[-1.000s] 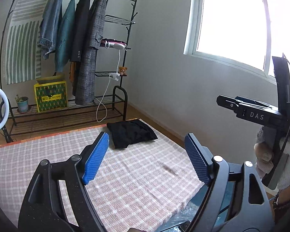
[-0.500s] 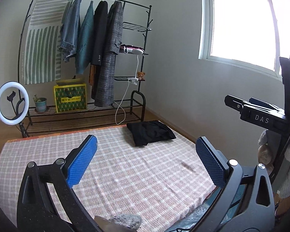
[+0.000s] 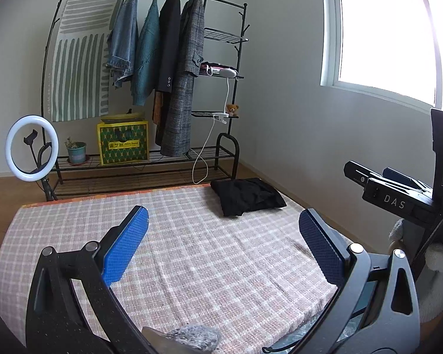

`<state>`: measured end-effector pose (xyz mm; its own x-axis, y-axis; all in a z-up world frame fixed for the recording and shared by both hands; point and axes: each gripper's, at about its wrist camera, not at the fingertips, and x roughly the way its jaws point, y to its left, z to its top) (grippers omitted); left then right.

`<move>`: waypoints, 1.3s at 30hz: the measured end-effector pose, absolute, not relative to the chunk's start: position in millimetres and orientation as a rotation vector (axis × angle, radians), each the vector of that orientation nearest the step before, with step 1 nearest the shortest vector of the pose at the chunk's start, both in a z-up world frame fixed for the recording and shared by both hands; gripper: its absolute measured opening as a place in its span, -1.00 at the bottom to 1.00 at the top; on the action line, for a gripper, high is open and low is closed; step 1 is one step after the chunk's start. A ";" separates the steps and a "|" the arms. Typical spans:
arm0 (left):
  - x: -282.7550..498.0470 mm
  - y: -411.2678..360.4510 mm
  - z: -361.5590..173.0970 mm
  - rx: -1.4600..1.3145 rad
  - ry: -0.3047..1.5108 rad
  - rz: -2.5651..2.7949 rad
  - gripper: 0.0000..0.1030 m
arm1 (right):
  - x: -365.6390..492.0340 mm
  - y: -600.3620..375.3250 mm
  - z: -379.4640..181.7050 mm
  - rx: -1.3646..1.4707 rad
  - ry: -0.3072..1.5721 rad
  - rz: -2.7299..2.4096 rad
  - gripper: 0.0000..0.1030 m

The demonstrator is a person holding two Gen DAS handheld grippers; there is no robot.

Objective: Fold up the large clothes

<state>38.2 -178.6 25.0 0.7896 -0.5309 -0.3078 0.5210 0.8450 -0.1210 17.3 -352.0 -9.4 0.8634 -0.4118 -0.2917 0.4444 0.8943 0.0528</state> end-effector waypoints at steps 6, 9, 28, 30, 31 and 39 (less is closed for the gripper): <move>40.9 -181.2 17.9 -0.008 0.358 -0.563 1.00 | 20.0 -348.6 -16.4 0.111 0.297 -0.440 0.98; 42.2 -181.5 14.1 0.011 0.366 -0.562 1.00 | 19.1 -346.0 -15.2 0.098 0.289 -0.444 0.98; 40.9 -182.2 11.6 0.023 0.363 -0.573 1.00 | 18.5 -350.3 -13.5 0.110 0.282 -0.446 0.98; 39.7 -182.2 11.7 0.033 0.355 -0.571 1.00 | 19.0 -351.0 -13.5 0.109 0.280 -0.446 0.98; 39.1 -181.8 12.0 0.037 0.351 -0.570 1.00 | 19.1 -351.0 -13.7 0.107 0.279 -0.446 0.98; 39.0 -179.3 11.9 0.039 0.346 -0.572 1.00 | 20.2 -351.3 -14.2 0.103 0.278 -0.446 0.98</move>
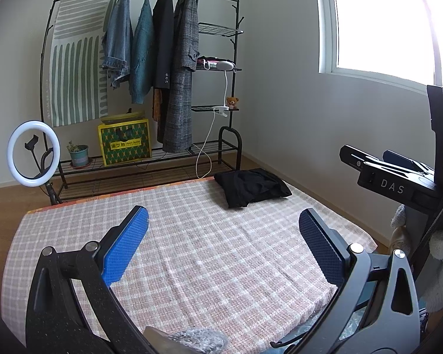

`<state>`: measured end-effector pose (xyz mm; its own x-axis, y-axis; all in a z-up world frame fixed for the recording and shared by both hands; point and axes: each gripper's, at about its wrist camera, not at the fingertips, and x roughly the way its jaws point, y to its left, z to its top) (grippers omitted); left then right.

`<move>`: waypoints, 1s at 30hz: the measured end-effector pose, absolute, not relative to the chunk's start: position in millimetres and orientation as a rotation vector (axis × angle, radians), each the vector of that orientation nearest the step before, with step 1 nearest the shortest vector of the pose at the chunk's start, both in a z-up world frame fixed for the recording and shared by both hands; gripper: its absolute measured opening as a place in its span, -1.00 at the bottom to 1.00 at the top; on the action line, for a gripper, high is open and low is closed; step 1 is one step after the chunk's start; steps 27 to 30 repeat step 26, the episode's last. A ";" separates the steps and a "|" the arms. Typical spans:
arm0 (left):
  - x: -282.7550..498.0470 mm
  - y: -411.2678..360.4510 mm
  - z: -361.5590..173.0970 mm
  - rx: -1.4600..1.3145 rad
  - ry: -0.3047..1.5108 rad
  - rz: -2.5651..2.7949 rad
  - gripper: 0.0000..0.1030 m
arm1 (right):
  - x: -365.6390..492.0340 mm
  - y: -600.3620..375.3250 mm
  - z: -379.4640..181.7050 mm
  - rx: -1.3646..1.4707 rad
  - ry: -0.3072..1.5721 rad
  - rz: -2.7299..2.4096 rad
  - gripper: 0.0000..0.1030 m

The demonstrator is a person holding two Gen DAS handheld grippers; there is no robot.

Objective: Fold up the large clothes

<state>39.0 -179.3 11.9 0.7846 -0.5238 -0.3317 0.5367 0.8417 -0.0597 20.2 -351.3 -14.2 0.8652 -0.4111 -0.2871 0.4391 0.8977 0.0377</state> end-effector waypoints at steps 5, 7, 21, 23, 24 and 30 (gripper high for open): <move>38.3 -176.4 12.0 0.041 0.340 -0.572 1.00 | 20.0 -349.9 -14.2 0.108 0.279 -0.445 0.98; 37.1 -175.5 13.5 0.043 0.338 -0.571 1.00 | 19.6 -348.7 -14.3 0.106 0.279 -0.447 0.98; 36.3 -171.9 16.8 0.044 0.330 -0.582 1.00 | 20.0 -347.2 -13.6 0.101 0.279 -0.446 0.98; 35.2 -170.8 18.0 0.042 0.318 -0.586 1.00 | 20.2 -347.5 -13.4 0.102 0.279 -0.445 0.98; 34.9 -171.3 18.7 0.046 0.310 -0.585 1.00 | 20.3 -347.6 -13.5 0.102 0.280 -0.444 0.98; 36.3 -171.4 19.6 0.060 0.303 -0.572 1.00 | 20.2 -347.5 -13.5 0.103 0.281 -0.444 0.98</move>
